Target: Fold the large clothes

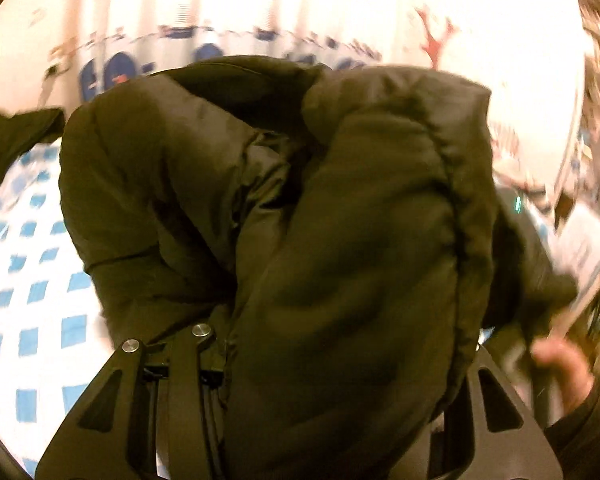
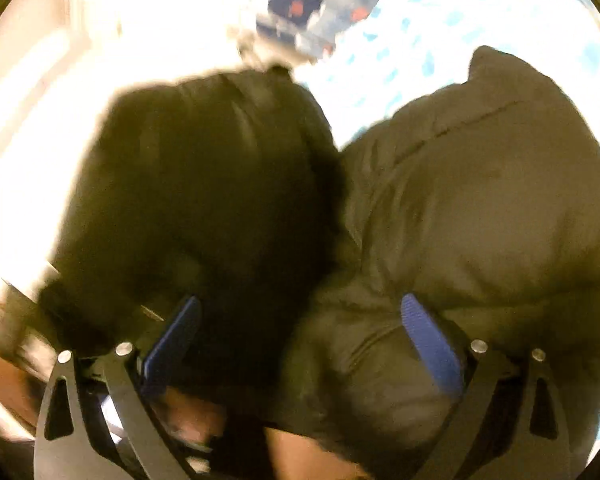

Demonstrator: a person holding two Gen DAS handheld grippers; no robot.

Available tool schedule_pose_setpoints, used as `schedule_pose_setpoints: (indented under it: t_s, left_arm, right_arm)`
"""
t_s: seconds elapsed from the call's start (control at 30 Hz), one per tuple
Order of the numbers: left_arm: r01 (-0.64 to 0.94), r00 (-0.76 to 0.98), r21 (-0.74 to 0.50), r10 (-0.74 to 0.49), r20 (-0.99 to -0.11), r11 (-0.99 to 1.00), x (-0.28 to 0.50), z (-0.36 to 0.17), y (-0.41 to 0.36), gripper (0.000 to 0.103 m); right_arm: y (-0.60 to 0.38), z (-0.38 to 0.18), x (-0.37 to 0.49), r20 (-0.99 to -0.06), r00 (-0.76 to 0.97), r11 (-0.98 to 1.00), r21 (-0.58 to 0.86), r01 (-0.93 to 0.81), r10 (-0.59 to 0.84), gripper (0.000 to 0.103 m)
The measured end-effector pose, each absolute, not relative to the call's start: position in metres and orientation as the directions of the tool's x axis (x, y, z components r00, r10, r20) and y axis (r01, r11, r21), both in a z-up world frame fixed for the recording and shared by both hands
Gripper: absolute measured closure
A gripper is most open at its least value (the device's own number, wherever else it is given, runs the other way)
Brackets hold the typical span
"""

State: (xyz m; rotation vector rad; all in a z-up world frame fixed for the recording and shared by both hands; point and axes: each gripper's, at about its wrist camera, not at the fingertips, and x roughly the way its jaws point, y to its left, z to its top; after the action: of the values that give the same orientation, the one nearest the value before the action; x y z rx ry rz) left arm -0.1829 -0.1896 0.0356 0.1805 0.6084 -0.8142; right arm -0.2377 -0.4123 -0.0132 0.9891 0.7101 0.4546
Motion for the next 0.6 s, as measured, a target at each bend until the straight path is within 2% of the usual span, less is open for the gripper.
schedule_pose_setpoints:
  t_s: [0.2, 0.3, 0.4, 0.47, 0.53, 0.6]
  left_arm:
    - [0.771, 0.506, 0.009, -0.604, -0.616, 0.637, -0.201, 0.019, -0.241, 0.06]
    - [0.784, 0.507, 0.052, -0.591, -0.627, 0.618, -0.21, 0.013, -0.261, 0.058]
    - [0.801, 0.52, 0.136, -0.564, -0.641, 0.583, -0.233, -0.001, -0.276, 0.052]
    - [0.813, 0.525, 0.191, -0.548, -0.651, 0.551, -0.248, -0.003, -0.297, 0.049]
    - [0.825, 0.534, 0.27, -0.526, -0.661, 0.497, -0.257, -0.013, -0.315, 0.046]
    - [0.831, 0.542, 0.336, -0.508, -0.67, 0.443, -0.272, -0.025, -0.323, 0.041]
  right_arm:
    - [-0.443, -0.029, -0.249, -0.241, 0.705, 0.375, 0.926, -0.037, 0.667, 0.007]
    - [-0.458, -0.043, -0.252, -0.141, 0.719, 0.261, 0.964, -0.058, 0.681, 0.007]
    - [-0.476, -0.06, -0.261, 0.001, 0.744, 0.106, 0.99, -0.096, 0.668, 0.007]
    - [-0.483, -0.065, -0.265, 0.04, 0.752, 0.06, 0.993, -0.105, 0.658, 0.007]
    - [-0.486, -0.067, -0.269, 0.029, 0.758, 0.067, 0.993, -0.095, 0.652, 0.007]
    - [-0.492, -0.058, -0.278, -0.049, 0.789, 0.159, 0.985, -0.062, 0.612, 0.007]
